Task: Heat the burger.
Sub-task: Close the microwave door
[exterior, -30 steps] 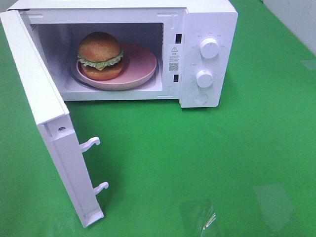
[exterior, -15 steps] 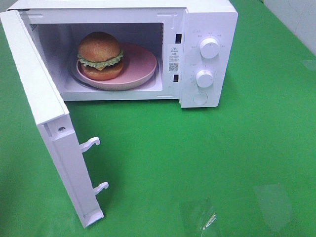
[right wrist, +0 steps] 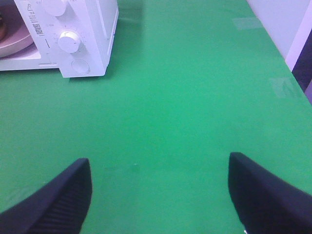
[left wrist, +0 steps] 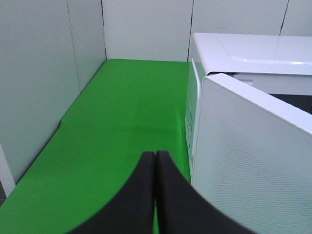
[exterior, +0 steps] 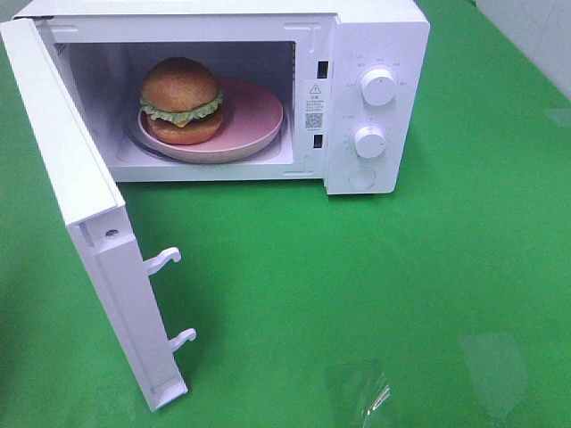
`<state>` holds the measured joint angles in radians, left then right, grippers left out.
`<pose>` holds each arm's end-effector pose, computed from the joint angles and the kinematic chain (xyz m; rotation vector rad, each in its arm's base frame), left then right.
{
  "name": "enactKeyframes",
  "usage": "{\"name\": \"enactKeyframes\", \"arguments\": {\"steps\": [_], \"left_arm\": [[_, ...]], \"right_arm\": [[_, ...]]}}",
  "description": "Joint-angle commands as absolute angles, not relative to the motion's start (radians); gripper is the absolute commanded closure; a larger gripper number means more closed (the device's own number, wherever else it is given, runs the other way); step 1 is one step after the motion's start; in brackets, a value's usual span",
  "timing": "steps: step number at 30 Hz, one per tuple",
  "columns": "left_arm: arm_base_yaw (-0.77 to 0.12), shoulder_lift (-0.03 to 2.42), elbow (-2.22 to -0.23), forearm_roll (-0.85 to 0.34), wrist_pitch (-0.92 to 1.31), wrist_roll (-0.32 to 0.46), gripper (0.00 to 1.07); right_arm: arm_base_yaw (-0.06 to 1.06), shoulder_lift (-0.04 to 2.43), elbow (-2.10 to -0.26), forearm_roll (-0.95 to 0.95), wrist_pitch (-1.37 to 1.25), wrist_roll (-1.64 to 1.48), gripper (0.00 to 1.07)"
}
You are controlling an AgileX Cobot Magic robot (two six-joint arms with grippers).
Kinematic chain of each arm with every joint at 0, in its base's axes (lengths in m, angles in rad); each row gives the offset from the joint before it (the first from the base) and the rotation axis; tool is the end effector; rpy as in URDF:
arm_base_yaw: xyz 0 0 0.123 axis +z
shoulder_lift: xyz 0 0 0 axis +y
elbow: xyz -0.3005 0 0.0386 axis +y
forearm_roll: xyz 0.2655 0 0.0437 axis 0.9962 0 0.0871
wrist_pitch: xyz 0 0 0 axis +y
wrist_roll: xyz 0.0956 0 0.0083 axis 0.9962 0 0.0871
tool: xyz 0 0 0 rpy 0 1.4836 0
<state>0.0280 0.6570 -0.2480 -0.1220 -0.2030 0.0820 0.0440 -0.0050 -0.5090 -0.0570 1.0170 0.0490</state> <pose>0.1417 0.0063 0.2600 -0.0738 1.6894 0.0136 -0.0031 -0.0048 0.2900 0.0066 1.9854 -0.0073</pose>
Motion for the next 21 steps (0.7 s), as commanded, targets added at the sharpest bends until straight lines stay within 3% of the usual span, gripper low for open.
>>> {"name": "enactKeyframes", "arguments": {"steps": [1,3,10,12,13,14,17,18,21], "left_arm": [[0.032,0.71,-0.225,-0.133,-0.324,0.078,1.07],[0.032,0.833,-0.204,-0.114,-0.5,0.076,1.07],[0.032,0.988,-0.203,-0.072,-0.632,0.033,1.07],[0.032,1.105,-0.203,0.09,-0.704,-0.093,1.07],[0.032,1.105,-0.203,0.09,-0.704,-0.093,1.07],[0.032,1.15,-0.203,0.178,-0.744,-0.161,1.07],[0.032,1.182,-0.203,0.239,-0.782,-0.193,1.07],[0.032,1.252,-0.207,0.346,-0.867,-0.245,1.07],[0.032,1.275,-0.209,0.374,-0.891,-0.257,1.07]], "right_arm": [[0.035,-0.029,-0.507,-0.061,1.002,0.055,0.31],[0.035,-0.029,-0.507,-0.061,1.002,0.055,0.31],[0.035,-0.029,-0.507,-0.061,1.002,0.055,0.31],[0.035,-0.029,-0.507,-0.061,1.002,0.055,0.31],[0.035,-0.029,-0.507,-0.061,1.002,0.055,0.31],[0.035,-0.029,-0.507,-0.061,1.002,0.055,0.31],[0.035,-0.029,-0.507,-0.061,1.002,0.055,0.31],[0.035,-0.029,-0.507,-0.061,1.002,0.055,0.31],[0.035,-0.029,-0.507,-0.061,1.002,0.055,0.31]]}}
